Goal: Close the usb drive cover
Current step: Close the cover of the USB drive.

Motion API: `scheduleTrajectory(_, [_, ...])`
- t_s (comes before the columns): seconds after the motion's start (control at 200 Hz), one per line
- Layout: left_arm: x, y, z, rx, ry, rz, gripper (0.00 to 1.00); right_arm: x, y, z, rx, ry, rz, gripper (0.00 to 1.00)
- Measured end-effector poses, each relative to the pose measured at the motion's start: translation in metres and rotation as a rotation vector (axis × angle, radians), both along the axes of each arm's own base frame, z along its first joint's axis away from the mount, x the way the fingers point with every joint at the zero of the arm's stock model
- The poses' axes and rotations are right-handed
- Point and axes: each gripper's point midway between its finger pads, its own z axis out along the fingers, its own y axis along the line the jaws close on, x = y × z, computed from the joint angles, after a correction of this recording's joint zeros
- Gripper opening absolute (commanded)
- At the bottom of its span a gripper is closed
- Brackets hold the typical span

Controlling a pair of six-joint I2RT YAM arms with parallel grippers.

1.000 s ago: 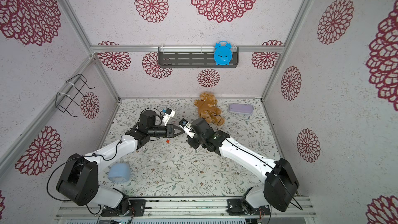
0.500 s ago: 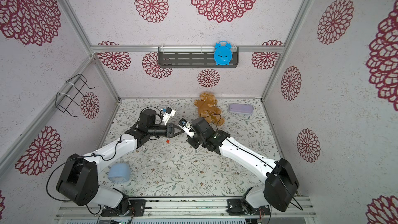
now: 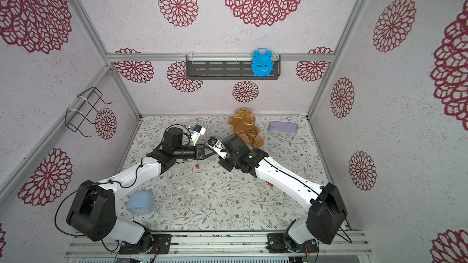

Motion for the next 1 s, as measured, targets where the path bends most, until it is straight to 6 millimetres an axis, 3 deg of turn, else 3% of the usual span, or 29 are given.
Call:
scheduleTrajectory(0.68, [0.003,-0.004,-0.005,0.014,0.020,-0.023,0.07,0.004,-0.004,-0.007,-0.014,-0.037,-0.005,0.19])
scheduleTrajectory(0.896, [-0.001,-0.005,-0.008,0.033,0.056,-0.002,0.29,0.003,-0.003,-0.007,0.042,-0.090,-0.012,0.18])
scheduleTrajectory(0.951, [-0.001,-0.004,-0.008,0.039,0.062,0.013,0.47,0.001,-0.004,-0.003,0.073,-0.105,-0.019,0.18])
scheduleTrajectory(1.001, [-0.001,-0.002,-0.003,0.041,0.049,0.028,0.50,-0.001,-0.008,-0.002,0.091,-0.113,-0.028,0.18])
